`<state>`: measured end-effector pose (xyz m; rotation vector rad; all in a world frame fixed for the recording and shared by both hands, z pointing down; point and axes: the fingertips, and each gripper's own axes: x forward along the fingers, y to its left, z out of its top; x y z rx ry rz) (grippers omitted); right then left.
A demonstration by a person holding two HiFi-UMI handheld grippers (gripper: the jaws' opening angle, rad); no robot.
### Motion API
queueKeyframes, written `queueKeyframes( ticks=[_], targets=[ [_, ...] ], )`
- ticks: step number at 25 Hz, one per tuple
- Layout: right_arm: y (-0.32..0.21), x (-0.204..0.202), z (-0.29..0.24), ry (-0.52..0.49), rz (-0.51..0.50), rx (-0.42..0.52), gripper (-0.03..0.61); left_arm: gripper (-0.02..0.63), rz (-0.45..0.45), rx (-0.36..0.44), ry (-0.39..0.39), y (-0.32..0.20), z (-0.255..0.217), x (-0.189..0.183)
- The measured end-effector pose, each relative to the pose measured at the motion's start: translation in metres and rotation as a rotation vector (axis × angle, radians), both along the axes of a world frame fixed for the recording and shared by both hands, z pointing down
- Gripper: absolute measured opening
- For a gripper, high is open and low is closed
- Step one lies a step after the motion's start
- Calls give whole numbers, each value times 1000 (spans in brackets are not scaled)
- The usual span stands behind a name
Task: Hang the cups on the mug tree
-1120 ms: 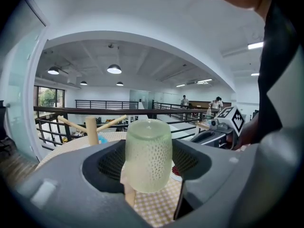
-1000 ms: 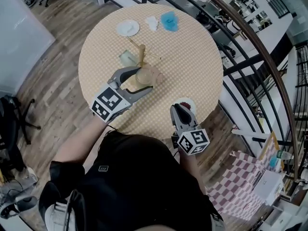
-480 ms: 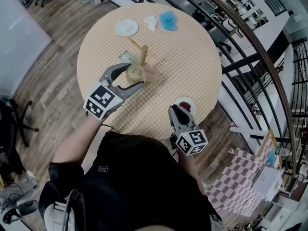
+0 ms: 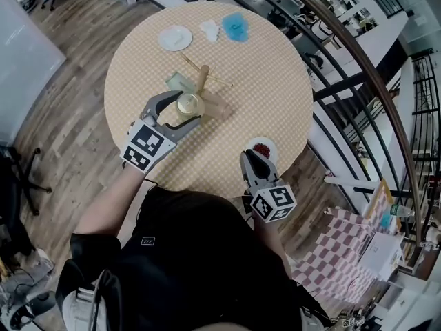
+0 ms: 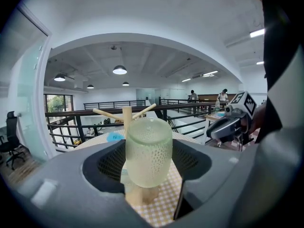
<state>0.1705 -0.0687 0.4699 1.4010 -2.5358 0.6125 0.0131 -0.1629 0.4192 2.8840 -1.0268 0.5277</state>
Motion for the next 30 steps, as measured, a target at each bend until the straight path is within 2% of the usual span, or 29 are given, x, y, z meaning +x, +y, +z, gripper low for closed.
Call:
queueKeyframes(
  ticks=[10,22,30],
  targets=[
    [3,0,0,16,11,-5,66,299,0,-49,-89,-6,30,-6],
    [7,-1,5,18,20,-18,66,299,28,24,-285,-3,51,-3],
    [9,-2,11,16,15,-26,66,299,23,14,-294,2,63,-4]
  ],
)
